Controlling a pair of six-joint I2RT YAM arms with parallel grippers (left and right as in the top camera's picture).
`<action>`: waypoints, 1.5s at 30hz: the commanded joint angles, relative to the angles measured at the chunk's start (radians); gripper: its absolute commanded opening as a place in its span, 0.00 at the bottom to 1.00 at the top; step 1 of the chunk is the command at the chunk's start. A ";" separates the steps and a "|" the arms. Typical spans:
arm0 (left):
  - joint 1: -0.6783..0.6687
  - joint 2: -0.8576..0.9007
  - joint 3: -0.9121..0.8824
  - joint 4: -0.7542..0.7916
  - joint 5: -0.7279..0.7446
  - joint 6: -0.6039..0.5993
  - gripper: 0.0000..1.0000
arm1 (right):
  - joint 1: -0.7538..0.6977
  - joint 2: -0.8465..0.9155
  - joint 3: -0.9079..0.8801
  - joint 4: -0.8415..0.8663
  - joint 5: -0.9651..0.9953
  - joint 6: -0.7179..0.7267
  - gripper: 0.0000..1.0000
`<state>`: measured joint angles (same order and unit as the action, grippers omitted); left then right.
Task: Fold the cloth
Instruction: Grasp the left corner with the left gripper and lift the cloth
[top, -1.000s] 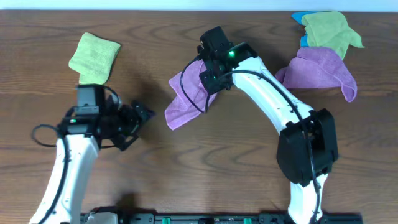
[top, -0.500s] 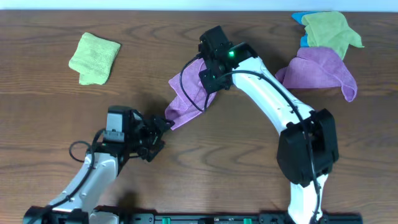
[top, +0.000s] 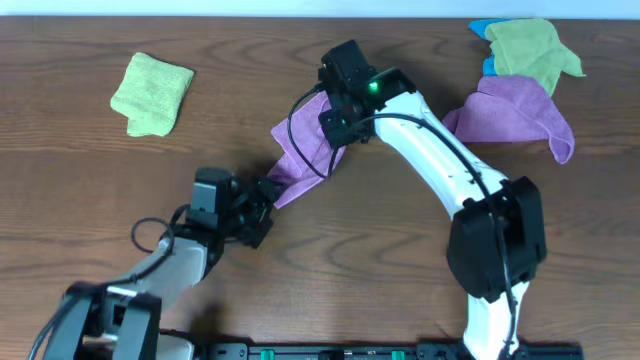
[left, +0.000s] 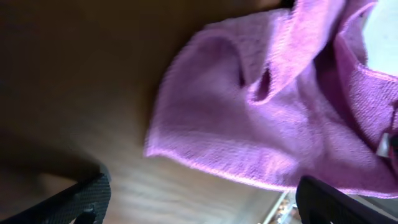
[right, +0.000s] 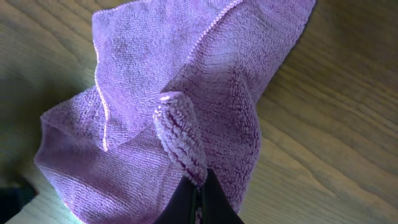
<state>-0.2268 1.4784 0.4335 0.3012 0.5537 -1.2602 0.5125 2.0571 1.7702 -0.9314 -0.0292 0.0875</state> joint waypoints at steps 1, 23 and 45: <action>-0.010 0.059 -0.006 0.040 -0.026 -0.045 0.97 | -0.003 -0.047 0.018 0.001 -0.005 0.012 0.01; 0.008 0.170 0.048 0.222 0.005 0.043 0.06 | -0.006 -0.067 0.018 0.024 -0.003 0.013 0.01; 0.118 0.145 0.856 -0.394 -0.119 0.327 0.06 | -0.078 -0.181 0.018 0.338 0.070 -0.004 0.01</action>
<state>-0.1127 1.6302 1.2434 -0.0811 0.5236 -1.0145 0.4503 1.8824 1.7721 -0.6273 0.0048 0.0875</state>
